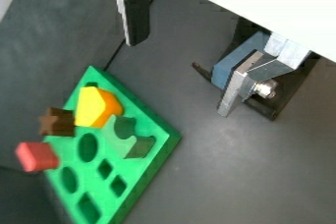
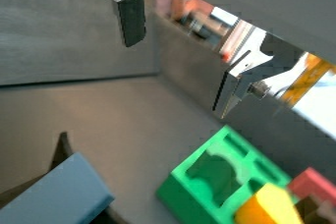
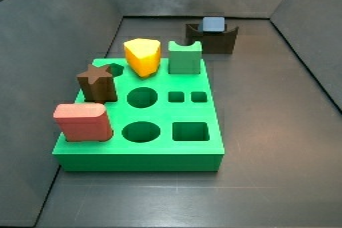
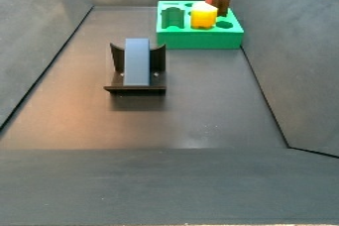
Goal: Pick up the rectangle object. Move up. Place the rectangle object on the fixture. Regrasp the rectangle object. Move to above the board. Insert the rectangle object.
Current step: Regrasp the rectangle object.
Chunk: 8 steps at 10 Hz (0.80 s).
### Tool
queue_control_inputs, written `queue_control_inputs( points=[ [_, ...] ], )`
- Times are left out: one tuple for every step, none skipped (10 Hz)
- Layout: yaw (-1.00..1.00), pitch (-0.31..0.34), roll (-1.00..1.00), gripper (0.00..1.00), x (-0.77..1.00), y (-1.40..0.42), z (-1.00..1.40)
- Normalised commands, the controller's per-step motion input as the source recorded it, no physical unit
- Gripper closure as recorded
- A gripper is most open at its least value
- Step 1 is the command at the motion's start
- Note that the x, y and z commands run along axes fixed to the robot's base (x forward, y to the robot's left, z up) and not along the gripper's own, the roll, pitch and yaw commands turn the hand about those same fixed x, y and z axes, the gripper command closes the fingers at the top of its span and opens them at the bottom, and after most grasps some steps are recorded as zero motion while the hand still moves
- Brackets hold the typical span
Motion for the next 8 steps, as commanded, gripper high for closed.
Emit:
queue_control_inputs(
  points=[
    [0.03, 0.039, 1.0, 0.0, -0.03, -0.07, 0.04],
    [0.03, 0.04, 1.0, 0.0, -0.02, -0.04, 0.04],
    [0.03, 0.037, 1.0, 0.0, -0.03, -0.04, 0.02],
    [0.03, 0.031, 1.0, 0.0, -0.04, -0.04, 0.02],
    [0.03, 0.028, 1.0, 0.0, -0.04, -0.03, 0.01],
    [0.03, 0.019, 1.0, 0.0, -0.05, -0.02, 0.02],
    [0.03, 0.015, 1.0, 0.0, -0.05, -0.02, 0.01],
    [0.03, 0.007, 1.0, 0.0, -0.04, -0.02, 0.0]
  ],
)
